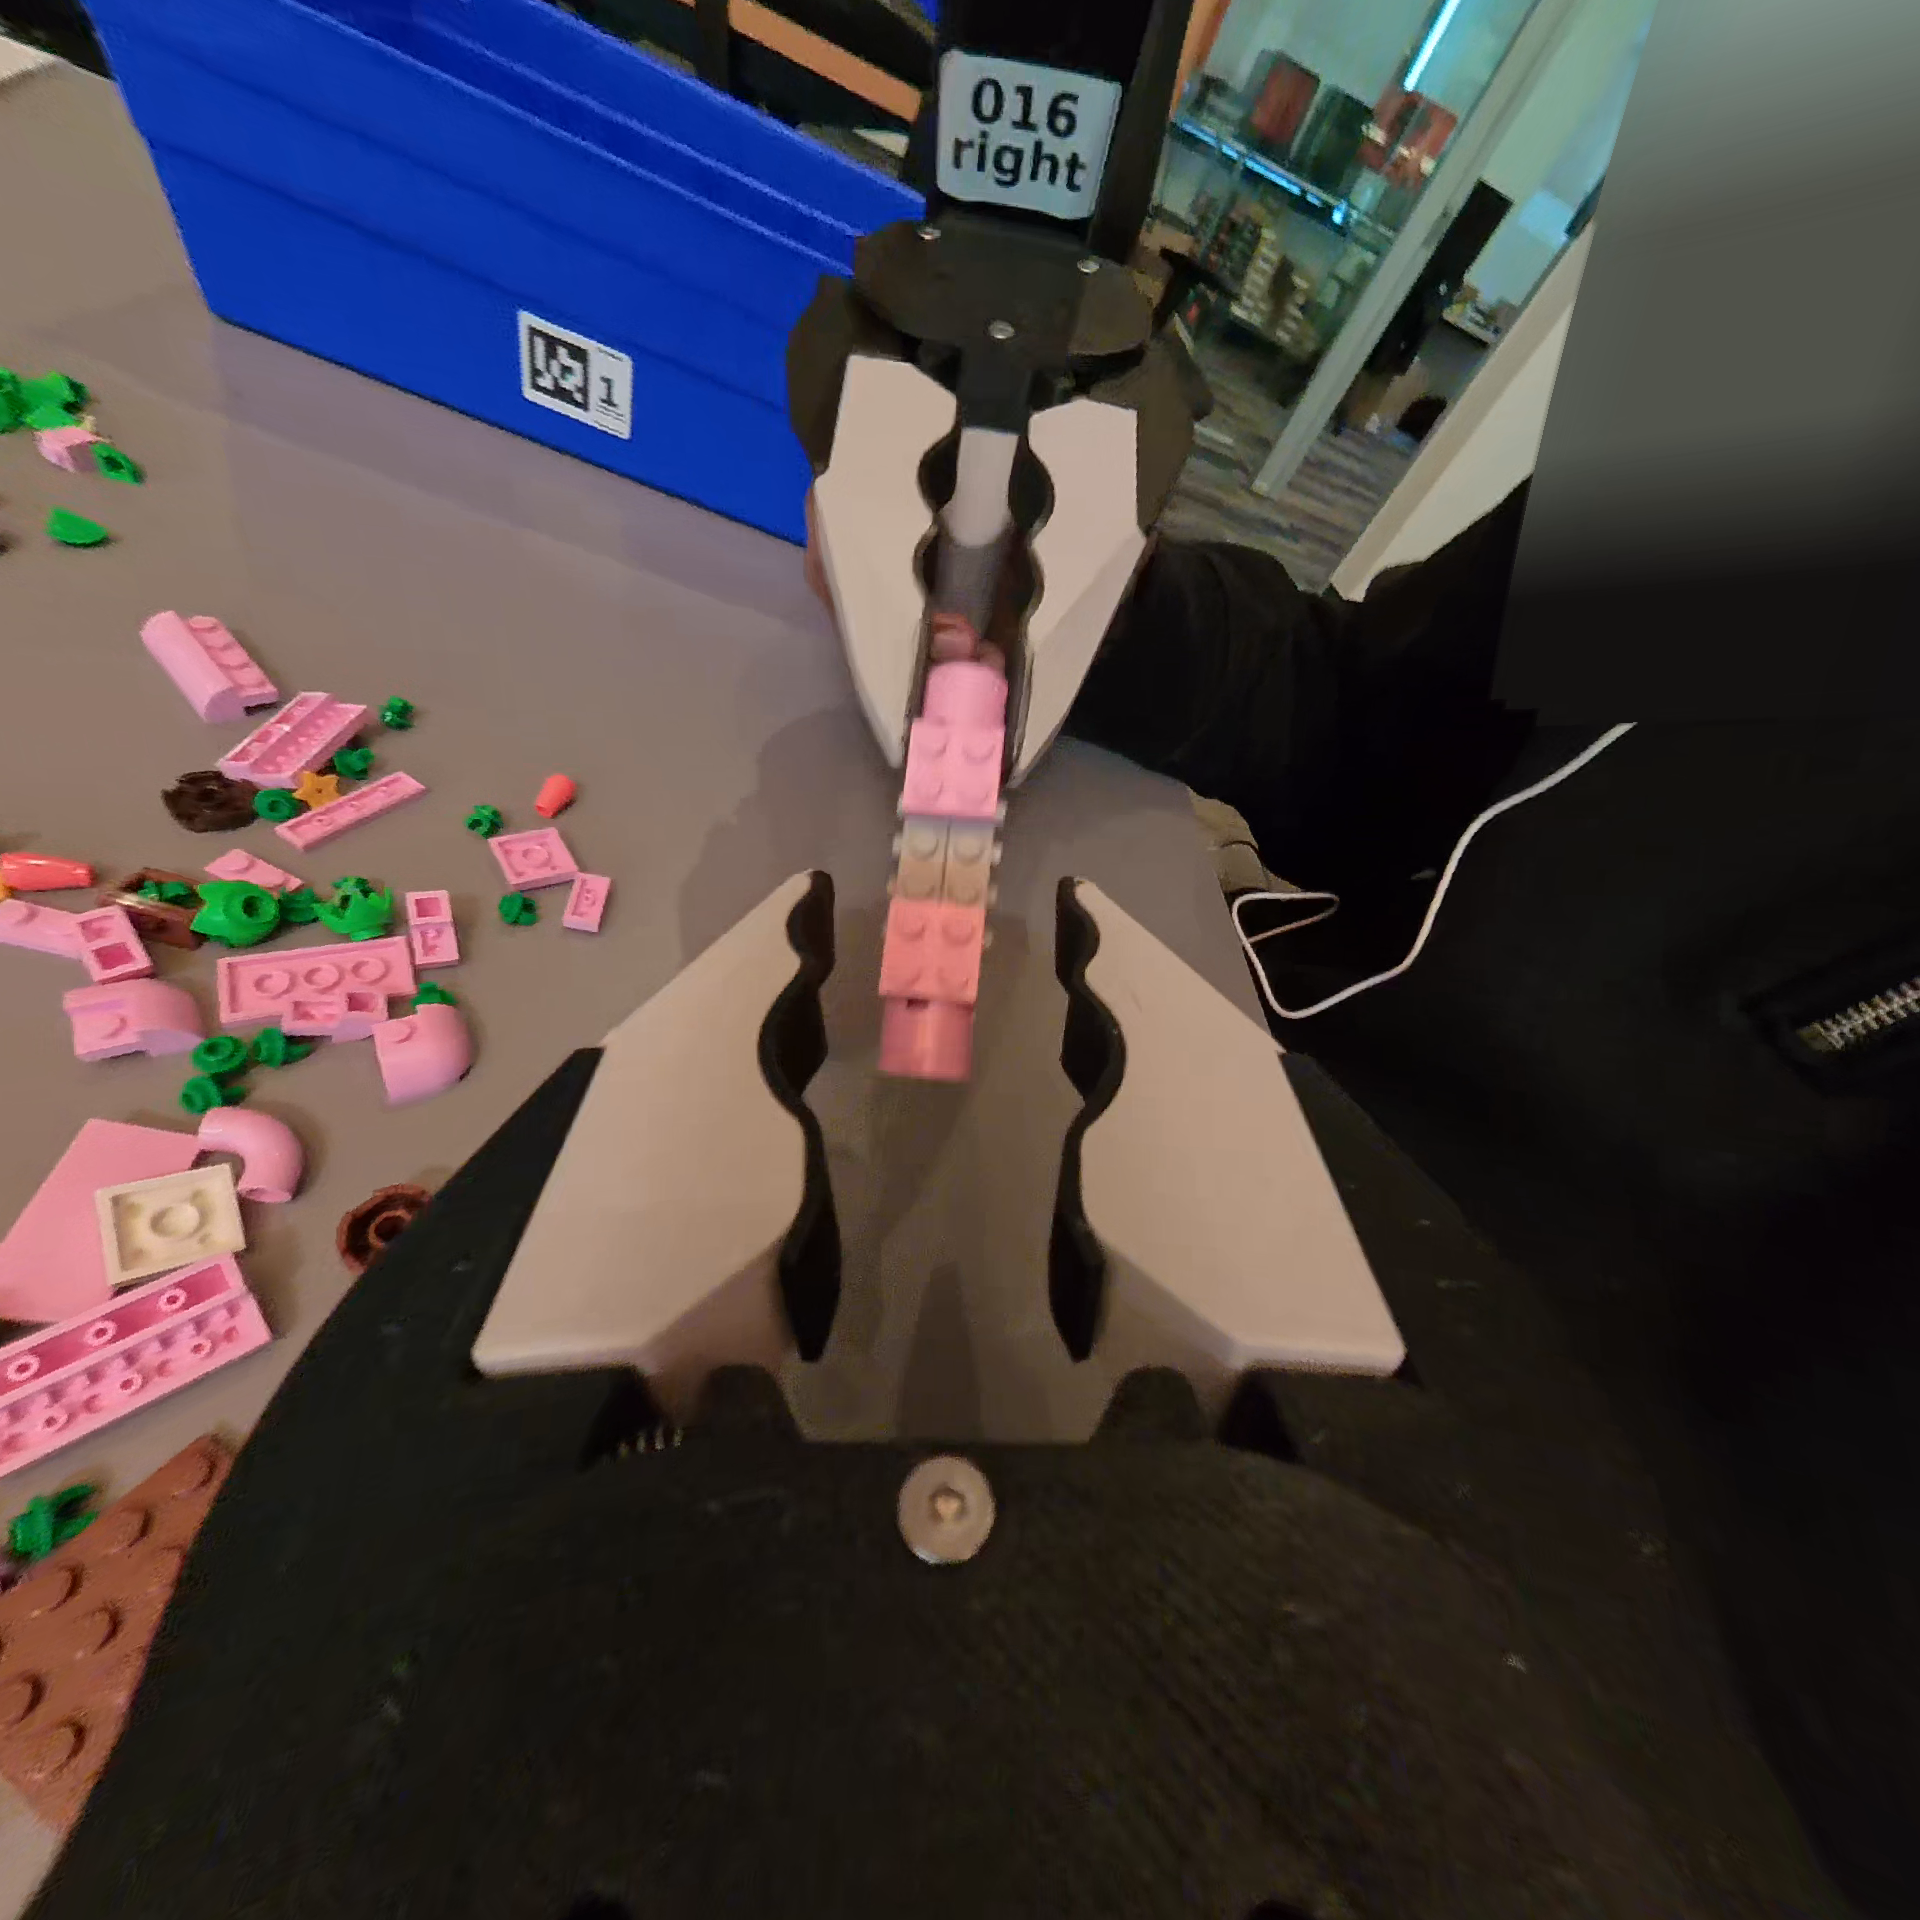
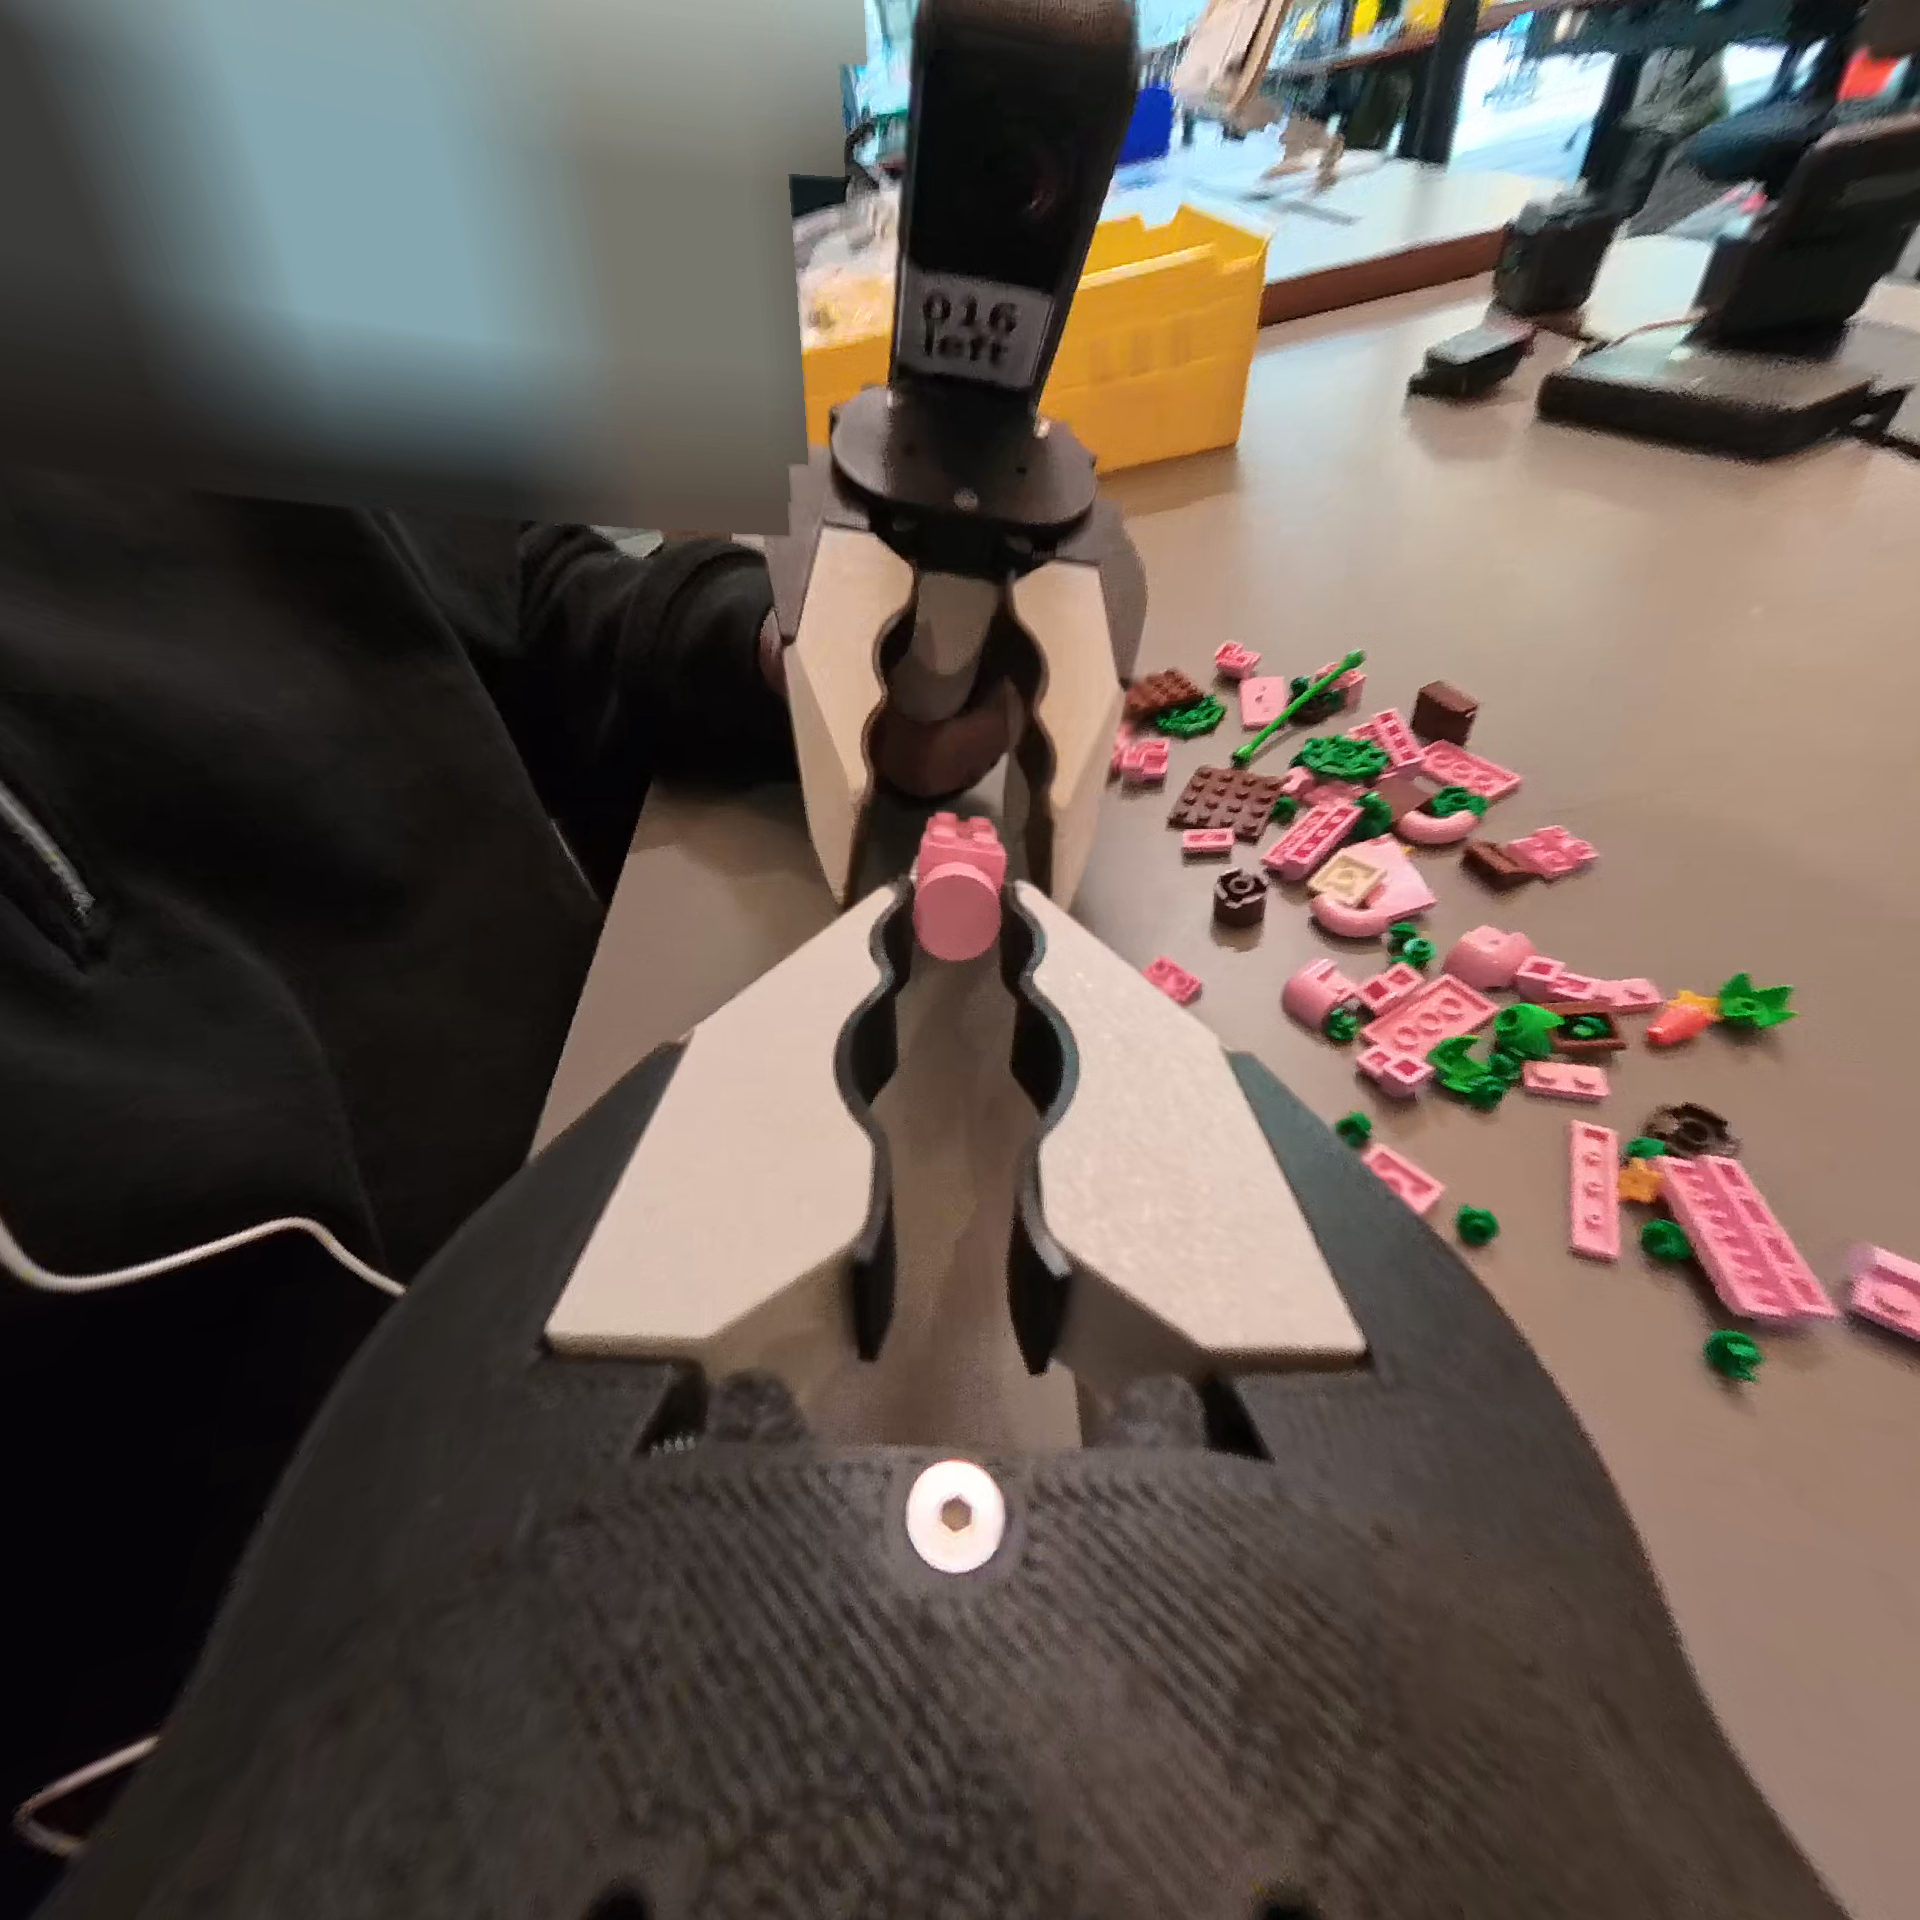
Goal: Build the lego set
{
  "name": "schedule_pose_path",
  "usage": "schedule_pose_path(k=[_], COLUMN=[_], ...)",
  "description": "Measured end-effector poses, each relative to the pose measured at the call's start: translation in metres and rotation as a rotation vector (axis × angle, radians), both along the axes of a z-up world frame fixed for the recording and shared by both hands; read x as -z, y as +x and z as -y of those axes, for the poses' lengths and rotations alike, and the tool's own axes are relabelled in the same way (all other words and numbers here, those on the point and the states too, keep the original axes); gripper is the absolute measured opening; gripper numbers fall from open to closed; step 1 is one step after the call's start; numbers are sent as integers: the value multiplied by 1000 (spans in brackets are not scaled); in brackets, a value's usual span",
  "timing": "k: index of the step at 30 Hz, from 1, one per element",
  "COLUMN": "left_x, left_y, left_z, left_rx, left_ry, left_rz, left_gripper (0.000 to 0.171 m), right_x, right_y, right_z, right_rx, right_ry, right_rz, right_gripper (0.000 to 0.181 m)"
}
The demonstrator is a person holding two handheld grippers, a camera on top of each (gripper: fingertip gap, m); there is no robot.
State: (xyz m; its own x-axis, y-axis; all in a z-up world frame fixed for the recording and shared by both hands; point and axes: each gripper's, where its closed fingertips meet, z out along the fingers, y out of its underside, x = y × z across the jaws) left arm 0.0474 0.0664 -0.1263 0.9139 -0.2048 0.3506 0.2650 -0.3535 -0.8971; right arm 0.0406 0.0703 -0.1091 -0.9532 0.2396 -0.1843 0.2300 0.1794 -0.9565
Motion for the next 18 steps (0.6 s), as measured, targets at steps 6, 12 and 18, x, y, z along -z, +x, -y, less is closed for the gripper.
schedule_pose_path(k=[6, 12, 18], left_x=[-21, -22, -19], left_y=[-4, -2, -1], left_z=[7, 8, 7], left_rx=[3, 6, -4], left_ry=[113, 105, 81], left_rz=[65, 30, -38], left_gripper=[17, 17, 17], right_x=[-20, -23, -18], right_y=[0, 1, 5], right_z=[-8, -5, -1], right_rx=[2, 7, -16], right_ry=[-109, -108, -82], right_rz=[-20, -74, -76], right_gripper=[15, 16, 23])
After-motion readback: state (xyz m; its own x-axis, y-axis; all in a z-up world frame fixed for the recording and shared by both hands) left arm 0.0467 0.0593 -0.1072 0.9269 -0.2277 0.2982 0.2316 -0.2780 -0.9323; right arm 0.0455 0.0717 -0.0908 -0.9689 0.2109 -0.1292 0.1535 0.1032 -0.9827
